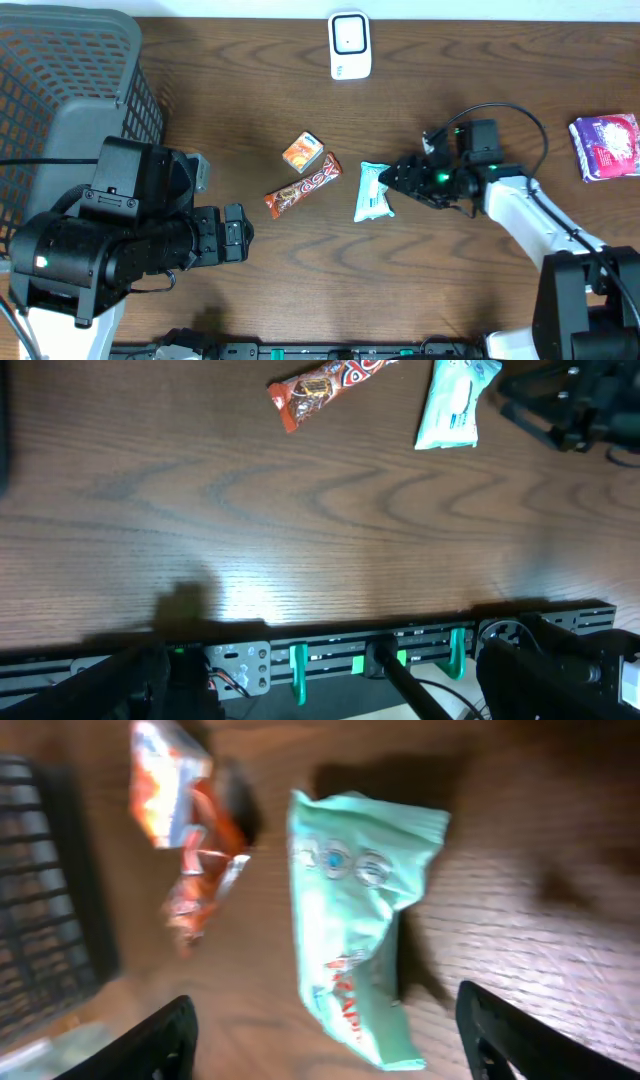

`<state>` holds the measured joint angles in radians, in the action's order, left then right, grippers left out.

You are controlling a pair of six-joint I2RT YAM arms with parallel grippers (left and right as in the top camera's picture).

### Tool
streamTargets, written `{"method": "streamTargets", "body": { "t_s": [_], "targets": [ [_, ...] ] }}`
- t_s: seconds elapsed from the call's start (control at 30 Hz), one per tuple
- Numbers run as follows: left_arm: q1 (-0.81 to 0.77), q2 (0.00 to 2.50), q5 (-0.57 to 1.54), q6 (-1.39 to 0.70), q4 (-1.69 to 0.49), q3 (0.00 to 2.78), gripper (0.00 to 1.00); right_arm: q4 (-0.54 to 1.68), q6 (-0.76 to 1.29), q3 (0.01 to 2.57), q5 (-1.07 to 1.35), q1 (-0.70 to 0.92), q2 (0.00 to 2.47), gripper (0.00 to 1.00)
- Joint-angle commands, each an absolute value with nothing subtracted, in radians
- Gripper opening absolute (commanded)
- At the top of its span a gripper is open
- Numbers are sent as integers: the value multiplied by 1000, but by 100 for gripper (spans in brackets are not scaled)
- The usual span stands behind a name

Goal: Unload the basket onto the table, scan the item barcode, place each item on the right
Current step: 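Lift the mint-green packet and hold it under the white scanner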

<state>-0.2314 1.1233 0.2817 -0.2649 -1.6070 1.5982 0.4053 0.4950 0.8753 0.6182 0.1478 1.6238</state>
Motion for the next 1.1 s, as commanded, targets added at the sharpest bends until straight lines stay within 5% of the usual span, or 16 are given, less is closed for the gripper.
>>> {"method": "streamTargets", "body": {
  "t_s": [0.0, 0.27, 0.57, 0.8, 1.07],
  "targets": [
    [-228, 1123, 275, -263, -1626, 1605, 98, 385, 607, 883, 422, 211, 1650, 72],
    [-228, 1123, 275, -263, -1626, 1605, 98, 298, 681, 883, 387, 307, 1789, 64],
    [-228, 1123, 275, -263, -1626, 1605, 98, 226, 669, 899, 476, 303, 1839, 1],
    [-228, 1123, 275, -263, -1626, 1605, 98, 209, 719, 1066, 508, 257, 1821, 1],
    [-228, 1123, 275, -263, -1626, 1605, 98, -250, 971, 1125, 315, 251, 1822, 1]
  ]
}}
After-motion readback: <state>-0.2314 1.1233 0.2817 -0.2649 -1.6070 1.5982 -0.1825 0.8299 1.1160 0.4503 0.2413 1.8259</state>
